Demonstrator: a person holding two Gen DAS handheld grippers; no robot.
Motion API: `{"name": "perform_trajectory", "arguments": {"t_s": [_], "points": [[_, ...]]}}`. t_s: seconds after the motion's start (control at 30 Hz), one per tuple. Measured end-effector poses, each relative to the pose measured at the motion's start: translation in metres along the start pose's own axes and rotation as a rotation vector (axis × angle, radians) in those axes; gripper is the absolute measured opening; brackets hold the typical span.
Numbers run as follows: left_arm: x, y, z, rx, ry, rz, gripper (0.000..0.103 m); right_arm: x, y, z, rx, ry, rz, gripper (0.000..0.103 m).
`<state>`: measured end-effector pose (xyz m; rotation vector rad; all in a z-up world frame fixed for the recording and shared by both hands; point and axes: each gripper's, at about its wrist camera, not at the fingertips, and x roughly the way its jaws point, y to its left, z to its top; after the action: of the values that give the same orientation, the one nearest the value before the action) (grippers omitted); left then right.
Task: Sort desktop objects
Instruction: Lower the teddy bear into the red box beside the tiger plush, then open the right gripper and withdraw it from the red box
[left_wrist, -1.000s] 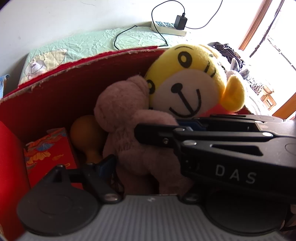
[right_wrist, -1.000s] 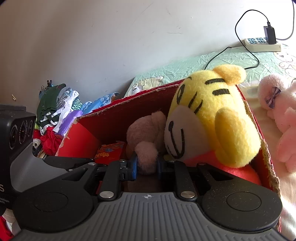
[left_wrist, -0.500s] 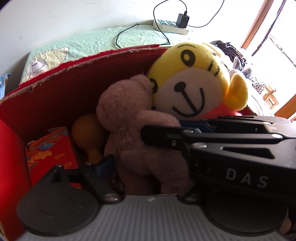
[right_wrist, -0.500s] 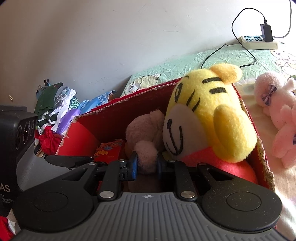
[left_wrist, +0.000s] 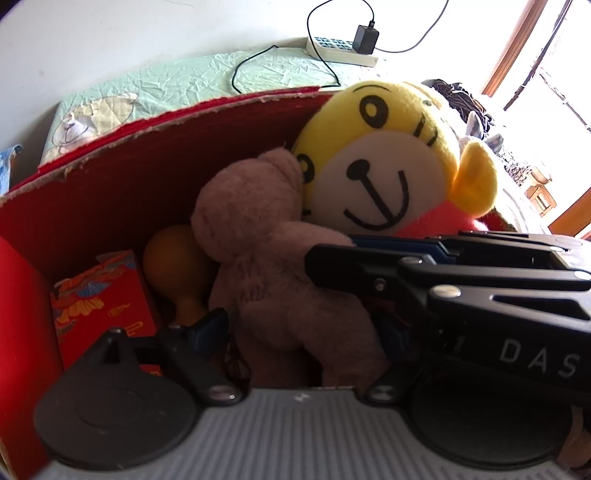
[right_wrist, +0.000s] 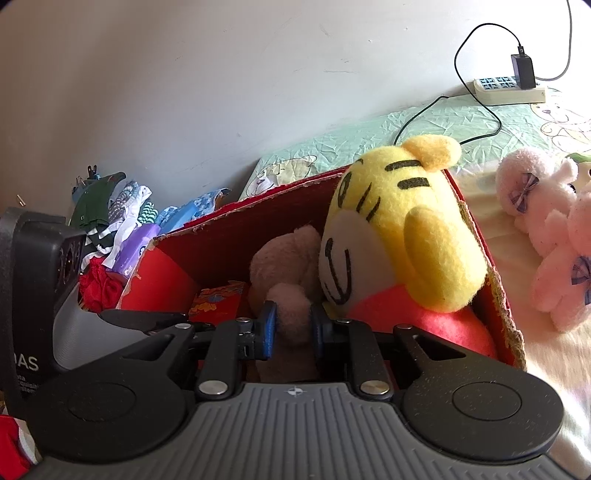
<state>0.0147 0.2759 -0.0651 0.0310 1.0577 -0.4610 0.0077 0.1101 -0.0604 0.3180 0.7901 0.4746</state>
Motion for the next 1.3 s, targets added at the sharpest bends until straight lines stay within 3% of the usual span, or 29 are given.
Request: {"name": "perform_trajectory", "arguments": {"t_s": [0.33,0.73,0.83,1.3], "points": [[-0.001,-0.002,-0.002,0.006,-0.010,0.019,0.085,-0.012,0.001,-0.002,0.011,-0.019,0.002,0.020],[-0.022,-0.015,-0.008,0.004,-0.035,0.152,0.089,-0.032,-0.004,-0.006,0.001,-0.060,0.004,0.020],[-0.032,-0.018,-0.010,0.002,-0.053,0.181,0.096,-0.036,-0.006,-0.006,0.014,-0.069,0.013,0.021],[-0.047,-0.040,-0.014,-0.010,-0.046,0.291,0.095,-0.061,-0.006,-0.016,0.033,-0.092,0.041,0.024]]}}
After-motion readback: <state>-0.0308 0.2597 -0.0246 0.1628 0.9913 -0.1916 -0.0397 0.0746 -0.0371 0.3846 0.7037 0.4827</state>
